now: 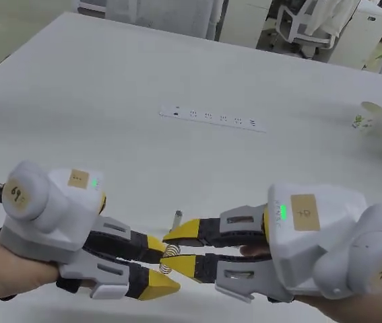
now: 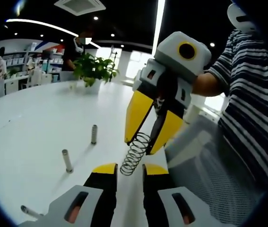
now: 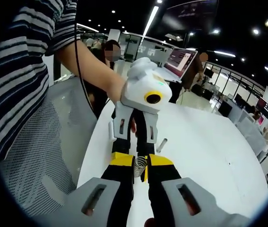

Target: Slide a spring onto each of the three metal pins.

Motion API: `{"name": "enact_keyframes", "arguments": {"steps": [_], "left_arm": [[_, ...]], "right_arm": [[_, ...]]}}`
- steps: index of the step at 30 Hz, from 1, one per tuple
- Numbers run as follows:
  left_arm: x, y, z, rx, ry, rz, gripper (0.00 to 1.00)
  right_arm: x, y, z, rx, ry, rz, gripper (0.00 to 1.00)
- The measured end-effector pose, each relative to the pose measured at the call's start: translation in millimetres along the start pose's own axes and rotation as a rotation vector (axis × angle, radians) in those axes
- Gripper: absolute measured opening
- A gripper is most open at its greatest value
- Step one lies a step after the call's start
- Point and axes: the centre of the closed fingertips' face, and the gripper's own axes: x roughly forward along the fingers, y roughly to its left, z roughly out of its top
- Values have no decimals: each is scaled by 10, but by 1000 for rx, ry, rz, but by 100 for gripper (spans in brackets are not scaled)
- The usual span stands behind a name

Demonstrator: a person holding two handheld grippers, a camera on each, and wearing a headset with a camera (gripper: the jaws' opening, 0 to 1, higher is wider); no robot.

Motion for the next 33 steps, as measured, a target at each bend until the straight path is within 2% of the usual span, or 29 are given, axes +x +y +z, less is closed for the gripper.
{"name": "enact_keyframes", "arguments": {"steps": [7, 18, 25, 33], "left_arm": [[-33, 29, -5, -2, -2, 17, 16], [-120, 94, 26, 3, -34, 60, 27], [-238, 165, 12, -6, -59, 103, 35], [-389, 196, -35, -19, -61, 133, 42]], "right_arm": [[-33, -45, -31, 7, 9, -15, 7], [-31, -92, -69, 12, 25, -40, 7], [-37, -125, -98, 22, 33, -56, 7], [-14, -144, -134, 15, 50, -67, 7]]}}
